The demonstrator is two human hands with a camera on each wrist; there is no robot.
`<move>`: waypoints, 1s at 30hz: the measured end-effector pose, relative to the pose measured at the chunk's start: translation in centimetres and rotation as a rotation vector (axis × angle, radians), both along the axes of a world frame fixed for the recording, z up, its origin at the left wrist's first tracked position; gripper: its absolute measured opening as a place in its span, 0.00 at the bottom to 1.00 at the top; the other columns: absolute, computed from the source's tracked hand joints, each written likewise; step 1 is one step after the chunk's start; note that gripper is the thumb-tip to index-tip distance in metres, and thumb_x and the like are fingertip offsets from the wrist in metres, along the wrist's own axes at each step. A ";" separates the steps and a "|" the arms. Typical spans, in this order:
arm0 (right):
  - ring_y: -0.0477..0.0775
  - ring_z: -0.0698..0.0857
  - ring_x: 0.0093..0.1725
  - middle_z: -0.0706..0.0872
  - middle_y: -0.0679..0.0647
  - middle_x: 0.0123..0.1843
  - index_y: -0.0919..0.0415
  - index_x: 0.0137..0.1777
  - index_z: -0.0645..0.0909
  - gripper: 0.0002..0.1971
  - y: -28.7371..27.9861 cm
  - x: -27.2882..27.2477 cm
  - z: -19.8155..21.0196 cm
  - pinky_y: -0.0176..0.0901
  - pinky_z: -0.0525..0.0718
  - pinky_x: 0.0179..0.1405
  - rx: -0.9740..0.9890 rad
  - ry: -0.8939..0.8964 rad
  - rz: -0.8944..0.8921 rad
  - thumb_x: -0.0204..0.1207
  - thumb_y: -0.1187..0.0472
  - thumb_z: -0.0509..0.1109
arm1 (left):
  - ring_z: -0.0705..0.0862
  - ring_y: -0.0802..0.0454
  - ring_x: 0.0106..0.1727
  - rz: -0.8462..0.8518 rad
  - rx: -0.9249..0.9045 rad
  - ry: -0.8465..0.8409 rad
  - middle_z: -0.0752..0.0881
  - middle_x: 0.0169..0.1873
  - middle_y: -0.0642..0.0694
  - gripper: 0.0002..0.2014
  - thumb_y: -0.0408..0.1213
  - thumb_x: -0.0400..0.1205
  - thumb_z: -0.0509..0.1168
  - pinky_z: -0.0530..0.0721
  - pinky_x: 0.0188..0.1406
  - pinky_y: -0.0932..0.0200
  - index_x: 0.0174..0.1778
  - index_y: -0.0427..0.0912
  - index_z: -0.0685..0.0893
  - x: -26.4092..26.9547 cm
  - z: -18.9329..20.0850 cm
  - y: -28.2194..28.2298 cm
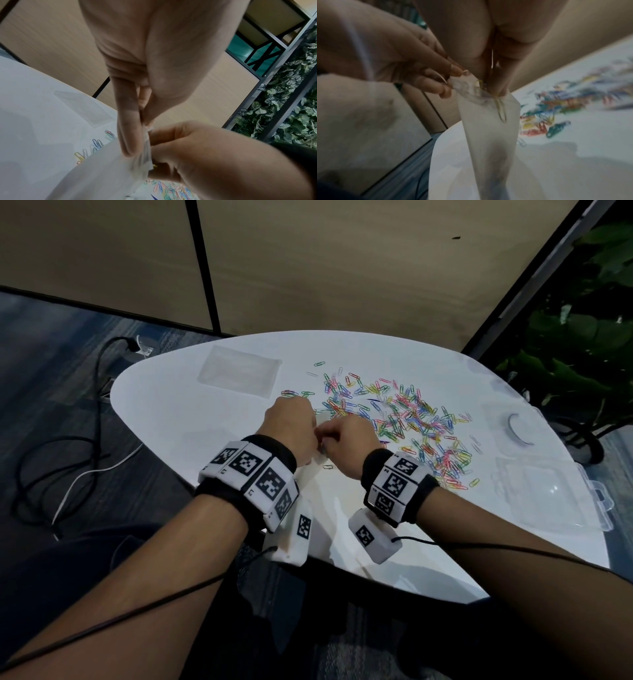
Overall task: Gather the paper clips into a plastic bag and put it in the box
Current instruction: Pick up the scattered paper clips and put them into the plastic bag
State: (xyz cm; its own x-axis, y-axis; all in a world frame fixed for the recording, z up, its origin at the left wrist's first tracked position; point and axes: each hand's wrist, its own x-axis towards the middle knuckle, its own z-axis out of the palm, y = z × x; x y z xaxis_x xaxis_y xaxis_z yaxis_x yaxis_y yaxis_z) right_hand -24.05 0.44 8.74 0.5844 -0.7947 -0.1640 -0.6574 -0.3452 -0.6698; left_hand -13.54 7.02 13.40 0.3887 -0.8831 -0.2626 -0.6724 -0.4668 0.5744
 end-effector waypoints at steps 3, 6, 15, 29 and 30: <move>0.50 0.85 0.46 0.90 0.56 0.51 0.61 0.58 0.89 0.20 0.1 0.0 0.5 0.36 0.81 0.49 0.002 0.025 0.049 0.75 0.76 0.60 | 0.92 0.33 0.54 0.015 -0.011 -0.001 0.89 0.58 0.32 0.11 0.25 0.84 0.63 0.91 0.59 0.43 0.57 0.32 0.89 0.3 0.1 0.0; 0.49 0.90 0.47 0.93 0.54 0.48 0.60 0.52 0.91 0.12 0.1 -0.6 0.3 0.37 0.85 0.53 -0.011 -0.101 0.021 0.72 0.71 0.71 | 0.92 0.33 0.54 0.026 -0.013 0.032 0.90 0.56 0.32 0.11 0.24 0.83 0.64 0.90 0.60 0.43 0.57 0.32 0.89 0.3 0.2 0.0; 0.63 0.90 0.49 0.90 0.60 0.50 0.60 0.51 0.88 0.12 -5.9 -4.9 -1.3 0.49 0.90 0.52 0.212 -0.222 -0.283 0.81 0.71 0.64 | 0.93 0.33 0.53 0.067 -0.007 0.048 0.90 0.56 0.33 0.10 0.23 0.82 0.66 0.92 0.57 0.43 0.57 0.32 0.89 1.1 0.4 -0.1; 0.56 0.42 0.87 0.37 0.57 0.87 0.56 0.86 0.41 0.32 -2.3 -10.4 -9.9 0.64 0.53 0.83 -0.338 0.771 0.557 0.87 0.47 0.47 | 0.93 0.34 0.52 0.060 0.040 0.024 0.92 0.51 0.33 0.10 0.23 0.81 0.66 0.92 0.58 0.43 0.56 0.32 0.89 2.2 0.7 0.5; 0.55 0.41 0.87 0.35 0.55 0.87 0.55 0.86 0.39 0.33 -2.4 -11.7 -10.0 0.66 0.51 0.83 -0.360 0.800 0.566 0.87 0.46 0.46 | 0.93 0.34 0.52 0.055 0.042 0.022 0.92 0.52 0.33 0.10 0.24 0.82 0.66 0.91 0.58 0.43 0.57 0.32 0.89 2.1 0.7 0.5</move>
State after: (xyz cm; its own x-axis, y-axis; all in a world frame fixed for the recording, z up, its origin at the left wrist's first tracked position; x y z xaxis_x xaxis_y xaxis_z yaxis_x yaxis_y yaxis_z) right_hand -35.71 -1.93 -1.29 0.7119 -0.5173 -0.4749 -0.5436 -0.8341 0.0937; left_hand -11.46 7.53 14.14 0.4299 -0.8487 -0.3080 -0.6323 -0.5265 0.5683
